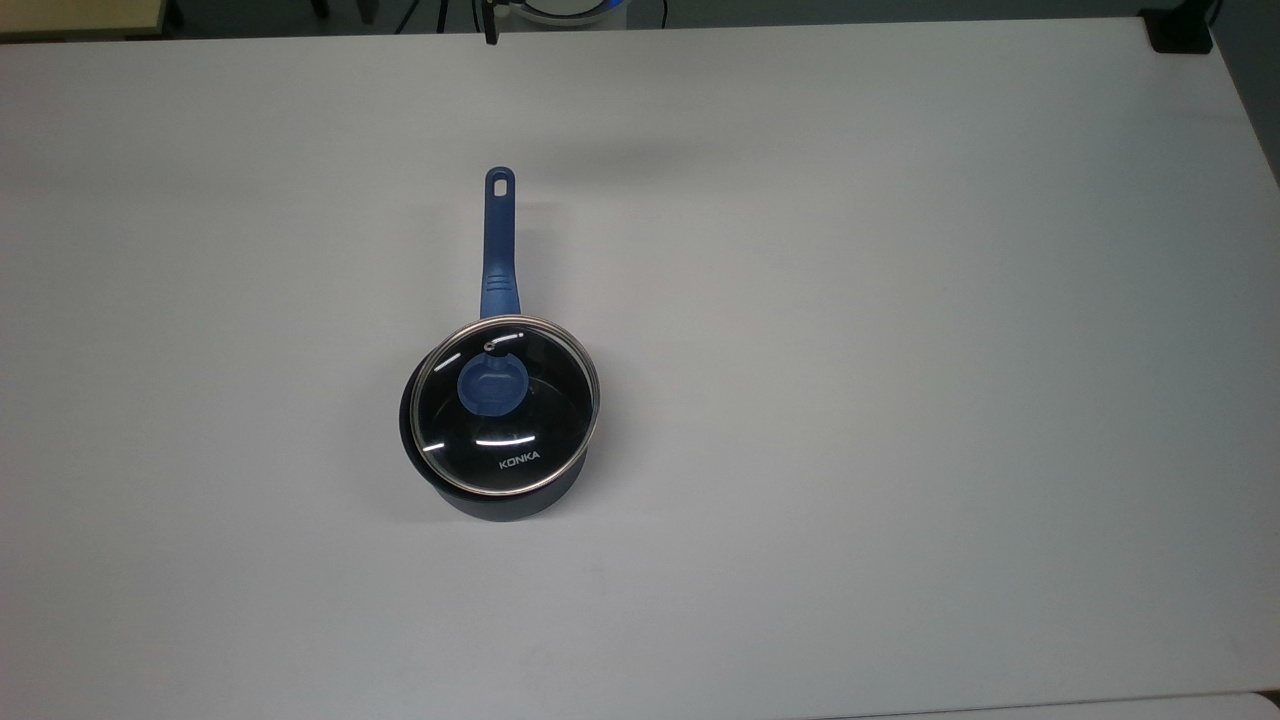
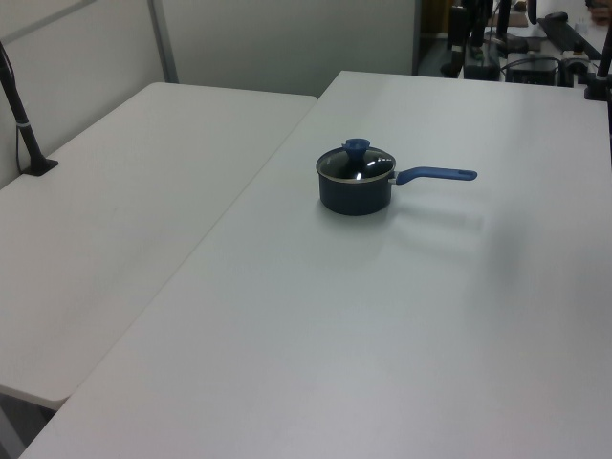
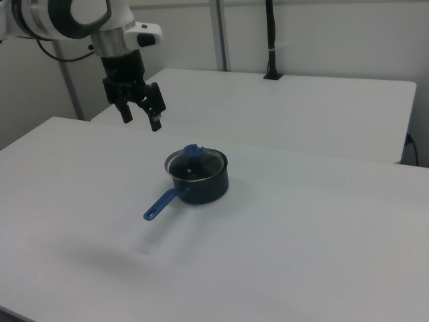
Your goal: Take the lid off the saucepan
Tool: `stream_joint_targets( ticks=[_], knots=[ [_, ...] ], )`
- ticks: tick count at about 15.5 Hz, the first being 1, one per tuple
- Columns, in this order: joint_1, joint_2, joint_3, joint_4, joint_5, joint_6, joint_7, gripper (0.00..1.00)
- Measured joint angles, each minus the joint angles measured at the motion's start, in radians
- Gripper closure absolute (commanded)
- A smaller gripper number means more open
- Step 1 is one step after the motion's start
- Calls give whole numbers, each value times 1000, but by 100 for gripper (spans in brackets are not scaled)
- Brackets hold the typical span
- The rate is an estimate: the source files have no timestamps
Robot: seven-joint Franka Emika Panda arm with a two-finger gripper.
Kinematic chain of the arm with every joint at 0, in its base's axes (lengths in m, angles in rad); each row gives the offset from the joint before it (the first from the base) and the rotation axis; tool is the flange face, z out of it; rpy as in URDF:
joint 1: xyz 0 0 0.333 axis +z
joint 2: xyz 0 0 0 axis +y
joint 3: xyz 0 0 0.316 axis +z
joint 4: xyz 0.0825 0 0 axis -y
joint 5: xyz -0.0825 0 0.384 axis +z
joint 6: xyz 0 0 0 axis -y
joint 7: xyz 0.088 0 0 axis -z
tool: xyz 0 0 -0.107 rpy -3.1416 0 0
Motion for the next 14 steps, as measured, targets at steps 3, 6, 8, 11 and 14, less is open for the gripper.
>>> stream_joint_targets(
  ticks=[3, 6, 8, 11, 14],
  knots=[
    [0, 0, -5, 0, 0, 0, 0, 0],
    [0, 0, -6, 0, 0, 6, 0, 0],
    [0, 0, -6, 0, 0, 20, 0, 0],
    [0, 1, -6, -1, 0, 27, -8, 0],
    [-10, 21, -8, -9, 0, 109, -142, 0]
  ],
)
